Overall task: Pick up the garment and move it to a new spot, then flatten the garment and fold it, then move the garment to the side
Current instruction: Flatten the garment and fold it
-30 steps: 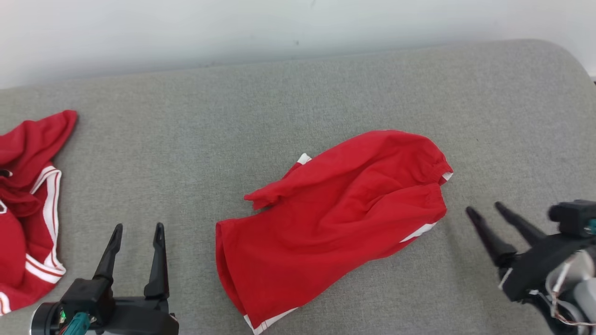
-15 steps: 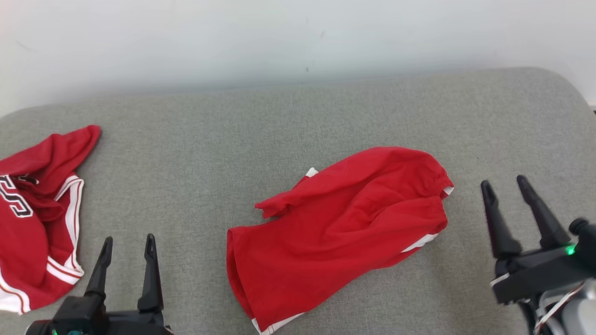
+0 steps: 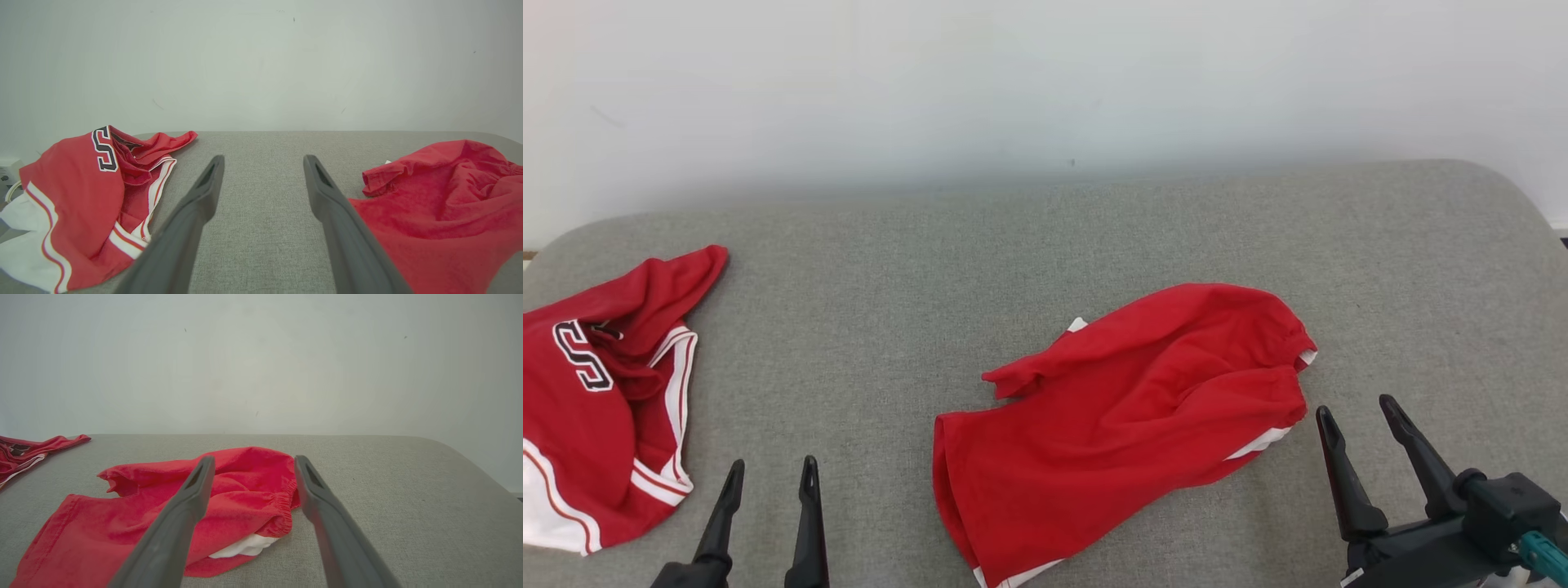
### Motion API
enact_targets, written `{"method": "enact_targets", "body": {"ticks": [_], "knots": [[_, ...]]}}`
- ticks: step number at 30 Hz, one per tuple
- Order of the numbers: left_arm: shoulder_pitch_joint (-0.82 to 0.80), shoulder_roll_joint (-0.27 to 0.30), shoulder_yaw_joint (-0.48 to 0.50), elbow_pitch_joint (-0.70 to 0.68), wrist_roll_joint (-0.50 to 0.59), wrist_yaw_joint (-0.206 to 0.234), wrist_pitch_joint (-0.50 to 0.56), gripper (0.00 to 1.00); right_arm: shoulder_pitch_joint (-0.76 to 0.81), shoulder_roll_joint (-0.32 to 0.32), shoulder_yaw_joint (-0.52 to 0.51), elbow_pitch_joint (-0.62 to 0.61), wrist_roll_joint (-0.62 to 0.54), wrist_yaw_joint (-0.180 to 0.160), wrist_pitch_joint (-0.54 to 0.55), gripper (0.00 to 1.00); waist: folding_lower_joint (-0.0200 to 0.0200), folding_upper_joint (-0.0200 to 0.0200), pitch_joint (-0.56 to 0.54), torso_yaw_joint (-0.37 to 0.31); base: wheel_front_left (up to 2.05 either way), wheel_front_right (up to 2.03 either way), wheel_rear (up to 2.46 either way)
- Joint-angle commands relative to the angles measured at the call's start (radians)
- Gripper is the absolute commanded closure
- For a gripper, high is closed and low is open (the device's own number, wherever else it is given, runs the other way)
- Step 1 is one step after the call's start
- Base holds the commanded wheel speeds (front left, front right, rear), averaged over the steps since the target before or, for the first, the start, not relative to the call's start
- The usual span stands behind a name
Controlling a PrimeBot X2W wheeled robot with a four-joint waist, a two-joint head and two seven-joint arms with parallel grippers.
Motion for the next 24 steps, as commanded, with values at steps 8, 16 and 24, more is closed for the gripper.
{"method": "enact_targets", "body": {"ticks": [8, 16, 24], "knots": [[0.031, 0.003, -0.013, 0.001, -0.002, 0.004, 0.004, 0.0, 0.033, 0.022, -0.013, -0.011, -0.016, -0.001, 0.011, 0.0, 0.0001, 0.0, -0.018, 0.007, 0.0, 0.0, 0.0], [0.018, 0.003, -0.015, 0.017, -0.008, -0.01, -0.004, 0.0, 0.035, 0.03, -0.017, -0.022, -0.018, -0.001, 0.016, 0.0, 0.0001, 0.0, -0.017, 0.018, 0.0, 0.0, 0.0], [-0.011, -0.023, -0.125, 0.029, -0.03, -0.091, 0.075, 0.0, 0.027, 0.022, -0.006, -0.025, -0.017, -0.001, 0.034, 0.0, 0.0001, 0.0, 0.009, 0.019, 0.0, 0.0, 0.0]]}}
